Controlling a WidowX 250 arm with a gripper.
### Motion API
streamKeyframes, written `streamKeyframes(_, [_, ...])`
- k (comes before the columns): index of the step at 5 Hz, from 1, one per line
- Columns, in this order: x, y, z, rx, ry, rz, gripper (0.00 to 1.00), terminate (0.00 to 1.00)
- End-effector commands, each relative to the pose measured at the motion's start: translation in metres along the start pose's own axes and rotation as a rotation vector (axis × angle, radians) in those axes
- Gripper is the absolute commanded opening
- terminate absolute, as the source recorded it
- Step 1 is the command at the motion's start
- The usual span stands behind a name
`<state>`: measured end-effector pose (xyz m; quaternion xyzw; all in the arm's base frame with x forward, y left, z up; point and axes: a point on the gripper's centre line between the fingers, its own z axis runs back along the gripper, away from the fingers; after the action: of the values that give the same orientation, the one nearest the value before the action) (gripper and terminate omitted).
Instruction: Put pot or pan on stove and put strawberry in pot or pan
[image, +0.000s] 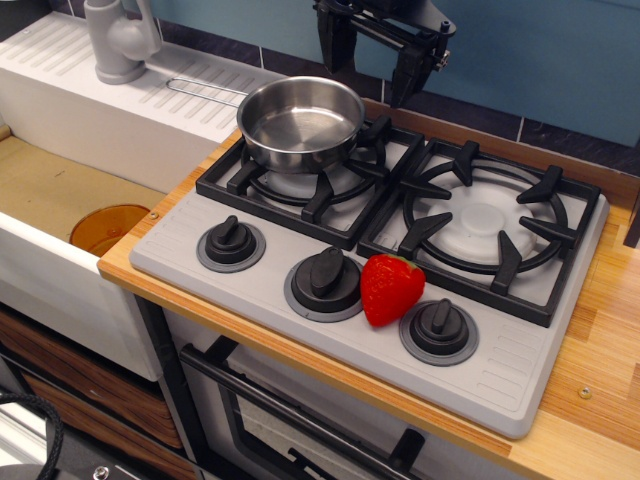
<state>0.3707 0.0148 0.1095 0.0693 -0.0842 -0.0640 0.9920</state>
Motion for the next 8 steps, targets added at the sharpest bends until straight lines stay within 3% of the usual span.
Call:
streamKeyframes(1, [0.0,0.0,0.0,0.0,0.0,0.0,1.0,0.0])
streamKeyframes(2, [0.001,-0.006,-0.008,-0.029,-0.034,0.038,1.0,0.0])
streamKeyframes(4, [-0.007,-0.01,-0.034,-0.019,-0.095,0.038,1.0,0.0])
streamKeyframes(8, [-0.014,-0.011,-0.057,-0.022,-0.145,0.051,1.0,0.0])
